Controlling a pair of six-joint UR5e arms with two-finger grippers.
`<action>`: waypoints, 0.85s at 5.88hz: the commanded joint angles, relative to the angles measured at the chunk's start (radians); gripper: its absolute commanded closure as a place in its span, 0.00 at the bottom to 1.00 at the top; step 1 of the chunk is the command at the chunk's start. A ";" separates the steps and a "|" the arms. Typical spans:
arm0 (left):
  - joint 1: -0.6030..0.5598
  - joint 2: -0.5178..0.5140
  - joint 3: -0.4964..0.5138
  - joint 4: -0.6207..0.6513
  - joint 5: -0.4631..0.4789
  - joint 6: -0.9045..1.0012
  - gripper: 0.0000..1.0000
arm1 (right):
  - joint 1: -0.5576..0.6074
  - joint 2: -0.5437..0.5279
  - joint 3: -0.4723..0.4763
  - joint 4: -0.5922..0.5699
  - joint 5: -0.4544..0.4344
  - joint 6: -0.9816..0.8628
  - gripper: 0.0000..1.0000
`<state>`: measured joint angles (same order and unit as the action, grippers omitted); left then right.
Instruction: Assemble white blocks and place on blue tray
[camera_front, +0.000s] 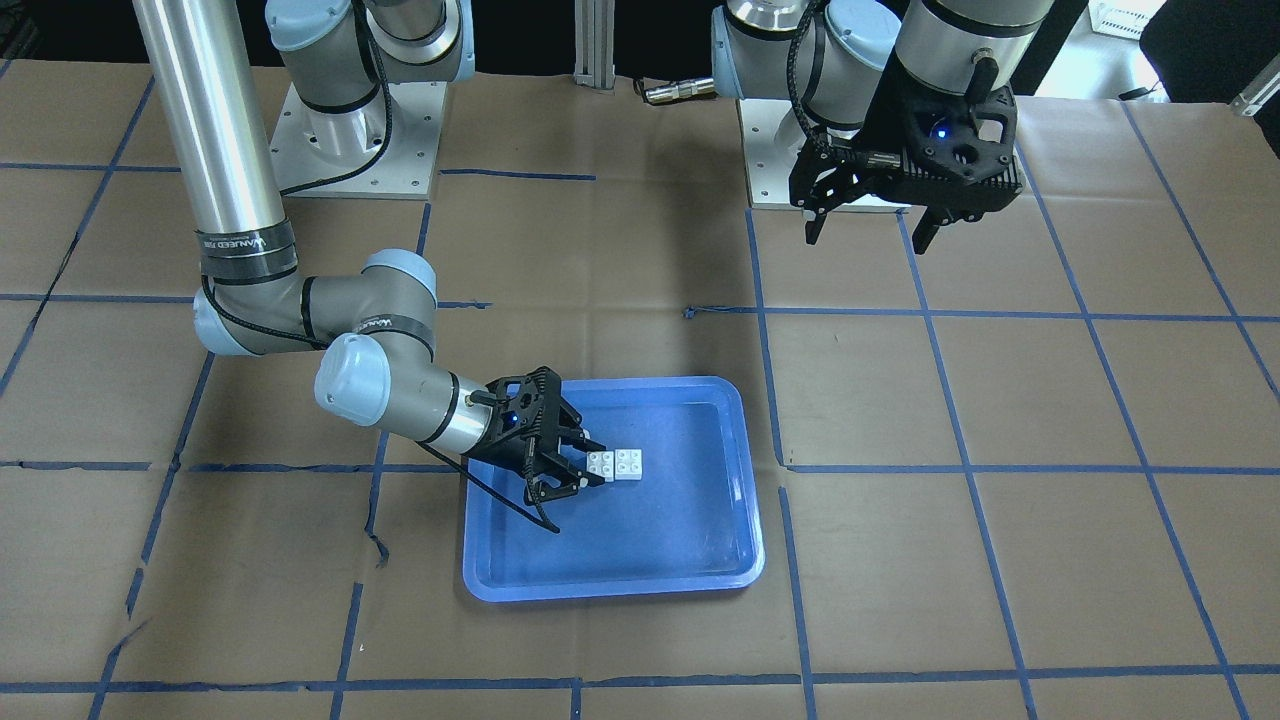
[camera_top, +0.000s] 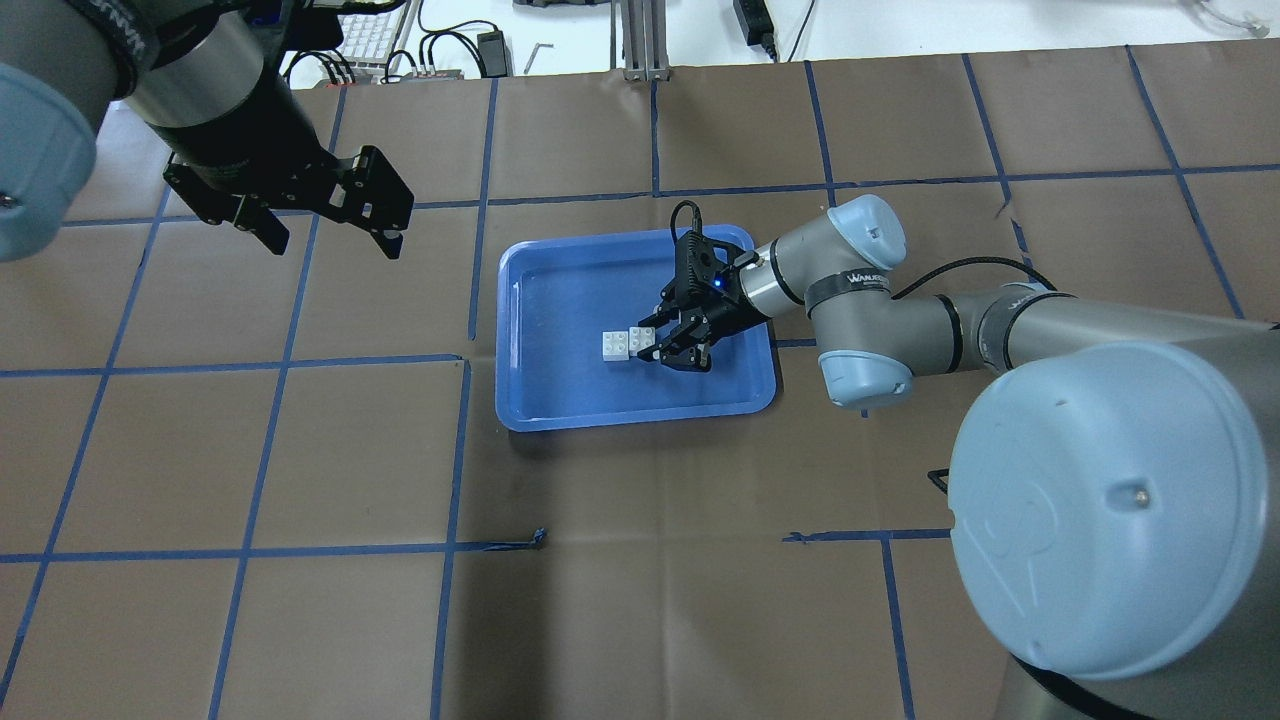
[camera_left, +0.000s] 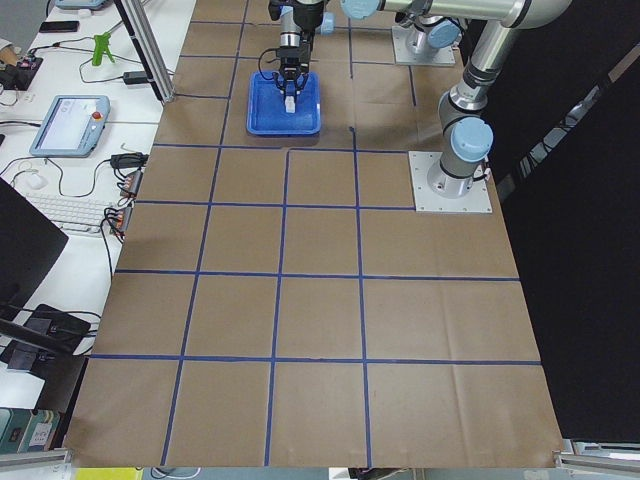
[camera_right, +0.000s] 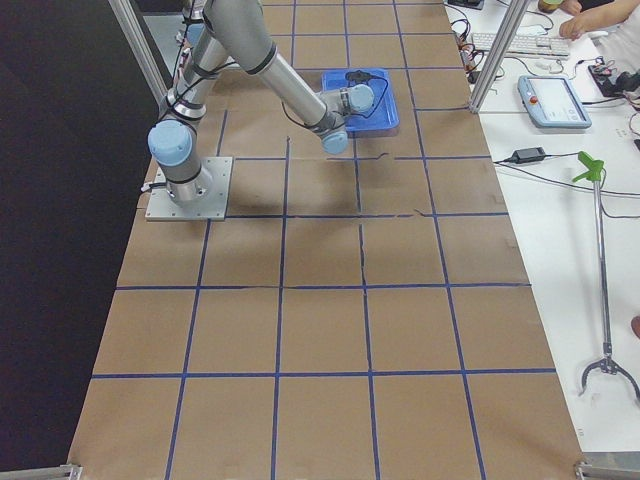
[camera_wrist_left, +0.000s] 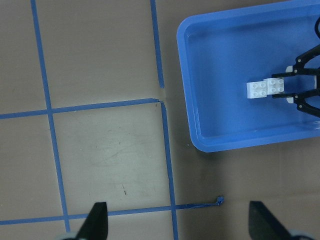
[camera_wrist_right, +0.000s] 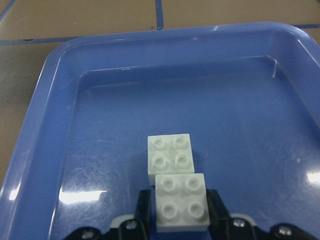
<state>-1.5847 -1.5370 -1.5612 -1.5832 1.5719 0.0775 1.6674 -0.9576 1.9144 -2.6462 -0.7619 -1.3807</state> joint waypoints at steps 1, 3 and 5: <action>0.000 0.000 0.001 -0.001 -0.004 -0.001 0.01 | 0.000 0.000 0.000 0.000 0.001 0.000 0.49; 0.000 0.000 0.001 -0.001 -0.003 -0.001 0.00 | 0.000 0.000 -0.003 0.002 0.000 0.005 0.33; 0.000 0.000 0.003 -0.001 -0.003 -0.001 0.00 | -0.006 -0.016 -0.027 0.002 -0.002 0.078 0.00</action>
<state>-1.5846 -1.5370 -1.5589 -1.5846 1.5692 0.0767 1.6649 -0.9658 1.9014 -2.6454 -0.7621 -1.3281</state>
